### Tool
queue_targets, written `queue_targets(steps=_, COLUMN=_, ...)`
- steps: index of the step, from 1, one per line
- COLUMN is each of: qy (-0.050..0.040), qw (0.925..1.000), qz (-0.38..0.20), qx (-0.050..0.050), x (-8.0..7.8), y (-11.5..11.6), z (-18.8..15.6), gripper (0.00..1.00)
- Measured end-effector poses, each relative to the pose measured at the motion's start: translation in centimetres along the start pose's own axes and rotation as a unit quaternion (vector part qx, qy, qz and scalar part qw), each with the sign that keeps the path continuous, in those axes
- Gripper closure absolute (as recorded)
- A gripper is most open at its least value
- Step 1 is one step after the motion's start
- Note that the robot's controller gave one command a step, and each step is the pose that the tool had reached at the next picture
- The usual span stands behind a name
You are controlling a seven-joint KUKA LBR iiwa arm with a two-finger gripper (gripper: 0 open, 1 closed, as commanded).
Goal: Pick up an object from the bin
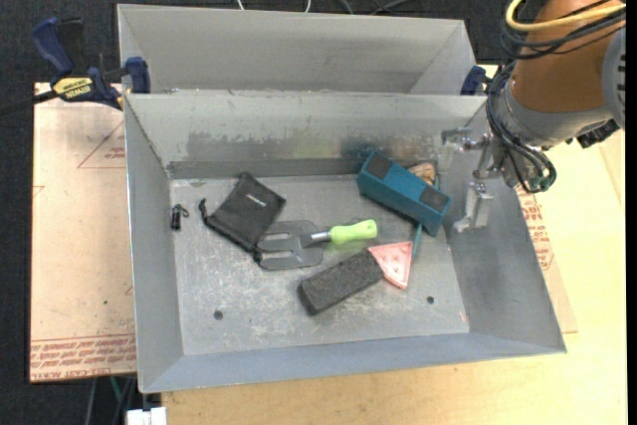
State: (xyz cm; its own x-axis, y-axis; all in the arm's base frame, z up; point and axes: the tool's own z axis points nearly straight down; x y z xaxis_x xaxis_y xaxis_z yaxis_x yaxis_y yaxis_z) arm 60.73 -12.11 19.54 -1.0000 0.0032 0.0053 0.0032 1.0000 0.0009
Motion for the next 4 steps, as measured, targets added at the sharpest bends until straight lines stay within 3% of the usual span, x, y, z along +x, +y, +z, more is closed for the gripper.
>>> queue_targets(steps=1, qy=-0.0041, qw=1.0000, qz=-0.001, qx=0.001, x=-0.2, y=0.0, z=-0.5, gripper=0.00)
queue_targets(steps=2, qy=-0.0055, qw=0.9992, qz=0.040, qx=0.000, x=0.5, y=1.6, z=5.7, gripper=0.00)
queue_targets(steps=3, qy=-0.0275, qw=0.9995, qz=0.014, qx=0.004, x=6.9, y=2.8, z=10.2, gripper=0.00)
queue_targets(steps=4, qy=-0.0282, qw=0.9992, qz=-0.028, qx=0.006, x=5.9, y=9.9, z=10.9, gripper=0.00)
